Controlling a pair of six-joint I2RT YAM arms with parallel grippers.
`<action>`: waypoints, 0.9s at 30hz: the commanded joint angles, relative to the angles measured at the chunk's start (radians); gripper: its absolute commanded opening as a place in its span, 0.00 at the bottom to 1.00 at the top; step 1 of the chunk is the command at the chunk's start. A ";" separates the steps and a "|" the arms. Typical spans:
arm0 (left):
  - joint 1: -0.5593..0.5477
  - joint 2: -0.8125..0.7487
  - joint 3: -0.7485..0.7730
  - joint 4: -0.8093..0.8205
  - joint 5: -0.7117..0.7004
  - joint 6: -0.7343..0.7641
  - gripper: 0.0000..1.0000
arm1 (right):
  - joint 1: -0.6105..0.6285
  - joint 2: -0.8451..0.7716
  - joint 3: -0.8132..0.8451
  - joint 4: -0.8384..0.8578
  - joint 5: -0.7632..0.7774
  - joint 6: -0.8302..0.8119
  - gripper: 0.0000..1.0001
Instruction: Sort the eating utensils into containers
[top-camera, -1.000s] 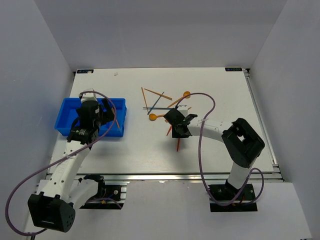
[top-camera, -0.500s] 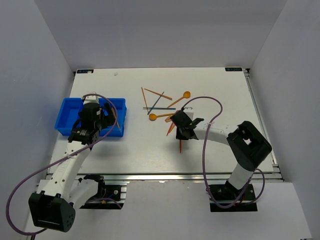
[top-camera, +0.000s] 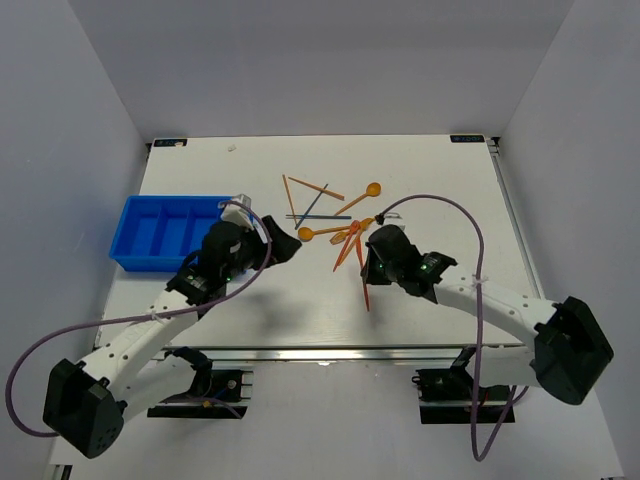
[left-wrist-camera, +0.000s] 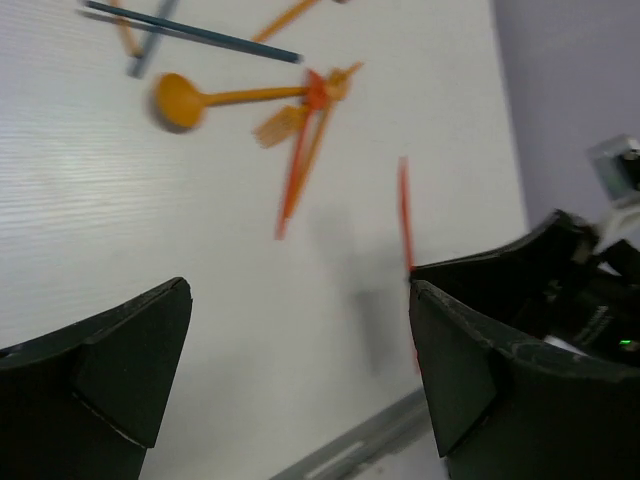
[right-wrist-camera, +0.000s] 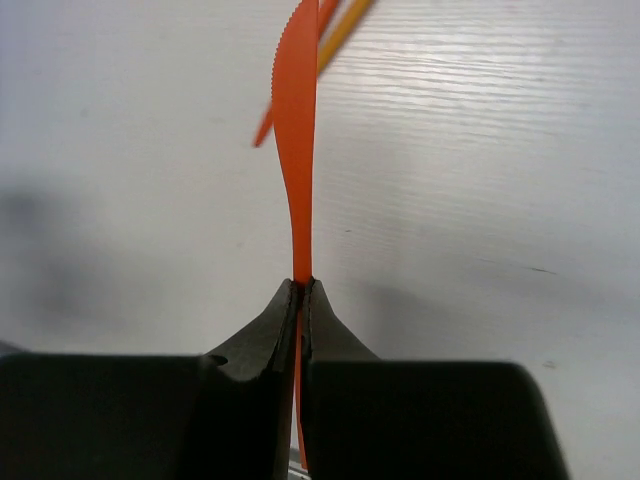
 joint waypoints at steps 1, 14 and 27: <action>-0.129 0.025 -0.053 0.340 -0.028 -0.208 0.98 | 0.049 -0.090 -0.045 0.181 -0.143 -0.086 0.00; -0.239 0.217 0.003 0.392 -0.113 -0.260 0.85 | 0.155 -0.058 0.135 0.206 -0.169 -0.107 0.00; -0.146 0.250 0.202 0.046 -0.317 -0.054 0.00 | 0.185 -0.065 0.167 0.198 -0.065 -0.104 0.83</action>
